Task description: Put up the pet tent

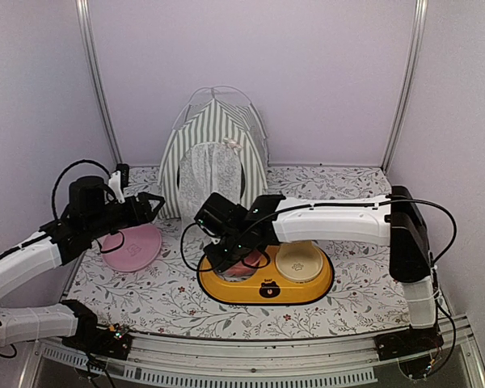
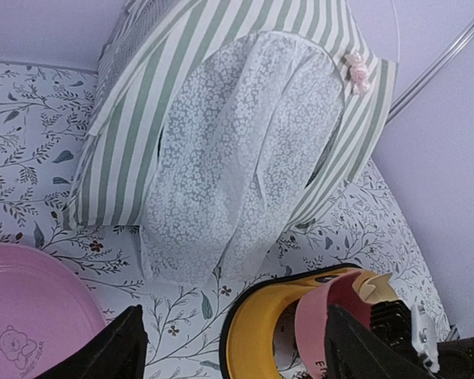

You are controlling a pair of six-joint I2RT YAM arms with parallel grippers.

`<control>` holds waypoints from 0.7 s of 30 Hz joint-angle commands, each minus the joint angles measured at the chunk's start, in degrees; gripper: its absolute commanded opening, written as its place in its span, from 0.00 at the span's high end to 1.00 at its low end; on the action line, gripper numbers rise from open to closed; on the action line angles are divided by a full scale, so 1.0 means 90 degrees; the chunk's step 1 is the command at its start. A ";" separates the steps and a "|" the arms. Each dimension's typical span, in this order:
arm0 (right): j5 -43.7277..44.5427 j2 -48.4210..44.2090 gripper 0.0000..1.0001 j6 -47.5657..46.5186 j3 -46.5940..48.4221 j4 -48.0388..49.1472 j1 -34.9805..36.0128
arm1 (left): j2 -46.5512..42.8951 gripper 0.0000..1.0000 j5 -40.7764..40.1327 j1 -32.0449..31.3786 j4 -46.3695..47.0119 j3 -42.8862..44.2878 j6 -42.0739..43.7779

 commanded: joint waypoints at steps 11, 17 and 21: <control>0.0214 0.0649 1.00 -0.0309 0.0688 -0.0454 0.0174 | -0.0100 0.22 0.0155 0.0248 -0.0060 -0.0165 0.0061; 0.0397 0.0817 1.00 -0.0211 0.0722 -0.0689 0.0193 | -0.0042 0.22 0.0220 0.0261 0.0017 -0.0176 0.0048; 0.0373 0.0850 0.83 -0.0208 0.0778 -0.0673 0.0208 | -0.0010 0.22 0.0249 0.0261 0.0053 -0.0176 0.0044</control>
